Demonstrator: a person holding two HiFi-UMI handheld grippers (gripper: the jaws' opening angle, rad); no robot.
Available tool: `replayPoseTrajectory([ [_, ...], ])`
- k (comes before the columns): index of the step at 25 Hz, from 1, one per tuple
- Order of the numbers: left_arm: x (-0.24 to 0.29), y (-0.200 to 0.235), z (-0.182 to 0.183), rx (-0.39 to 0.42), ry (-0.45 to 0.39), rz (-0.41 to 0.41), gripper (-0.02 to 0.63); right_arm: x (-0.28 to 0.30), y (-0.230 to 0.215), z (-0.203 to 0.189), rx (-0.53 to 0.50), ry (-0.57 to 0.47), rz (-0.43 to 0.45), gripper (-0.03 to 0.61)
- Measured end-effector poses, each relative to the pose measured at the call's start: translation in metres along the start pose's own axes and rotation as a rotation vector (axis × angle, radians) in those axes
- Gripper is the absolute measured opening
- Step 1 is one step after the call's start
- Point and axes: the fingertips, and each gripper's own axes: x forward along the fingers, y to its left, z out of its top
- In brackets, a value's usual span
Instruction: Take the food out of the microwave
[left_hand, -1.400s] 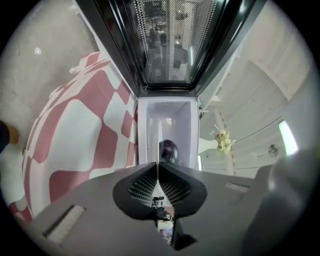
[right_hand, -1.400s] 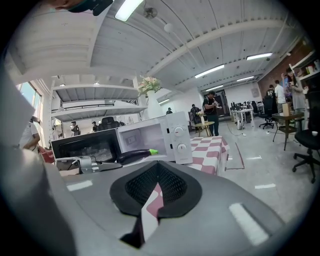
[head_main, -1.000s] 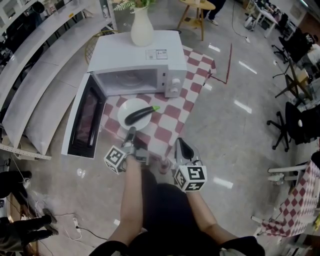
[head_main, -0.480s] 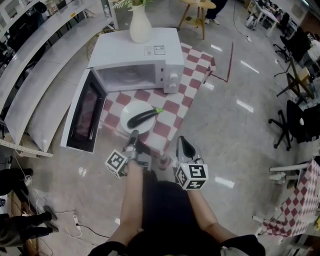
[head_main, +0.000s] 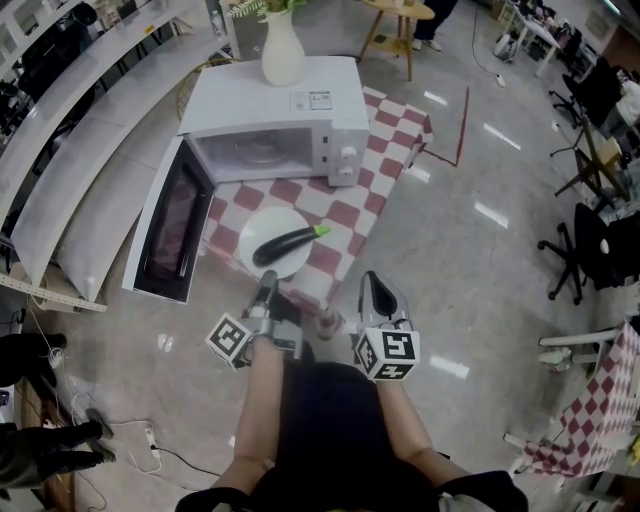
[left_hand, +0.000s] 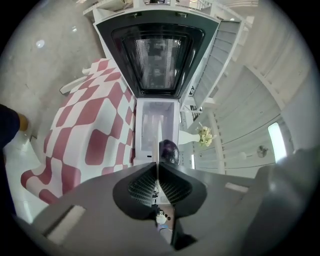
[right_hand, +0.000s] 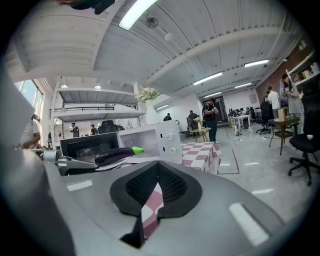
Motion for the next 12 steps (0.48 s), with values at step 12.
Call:
replayPoseTrajectory([
  [12,-0.022,-0.010,0.000,0.019,-0.025,-0.002,0.023,-0.007,0.010,0.000,-0.045,0.008,0.029,-0.002],
])
